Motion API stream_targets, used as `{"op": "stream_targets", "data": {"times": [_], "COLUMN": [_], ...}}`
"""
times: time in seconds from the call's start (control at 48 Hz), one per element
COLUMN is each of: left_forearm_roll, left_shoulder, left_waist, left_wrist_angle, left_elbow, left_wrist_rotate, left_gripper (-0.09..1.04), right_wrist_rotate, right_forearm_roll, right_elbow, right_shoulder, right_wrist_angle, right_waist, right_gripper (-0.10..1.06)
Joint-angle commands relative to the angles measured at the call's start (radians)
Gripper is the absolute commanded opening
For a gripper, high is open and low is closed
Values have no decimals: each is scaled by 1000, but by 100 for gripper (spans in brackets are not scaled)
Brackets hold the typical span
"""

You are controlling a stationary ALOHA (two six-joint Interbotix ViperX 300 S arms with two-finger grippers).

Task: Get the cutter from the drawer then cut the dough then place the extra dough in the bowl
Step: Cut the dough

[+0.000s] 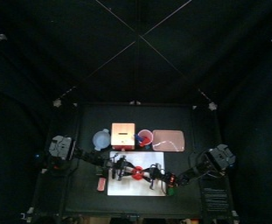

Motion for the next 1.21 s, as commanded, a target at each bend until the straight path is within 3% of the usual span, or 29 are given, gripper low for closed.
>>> {"op": "stream_targets", "data": {"times": [0.021,0.25,1.208], "left_forearm_roll": [-2,-3,-8], "left_shoulder": [-14,-12,0], "left_waist": [-2,-2,-2], "left_wrist_angle": [-3,-3,18], "left_elbow": [-17,-18,-23], "left_wrist_rotate": [-3,-3,-3], "left_gripper": [72,67,66], "right_wrist_rotate": [2,2,5], "right_forearm_roll": [-3,-3,0], "right_elbow": [-14,-15,-20], "right_shoulder": [-18,-15,6], "right_wrist_angle": [2,2,18], "right_waist": [-6,-8,-12], "right_gripper": [72,72,71]}}
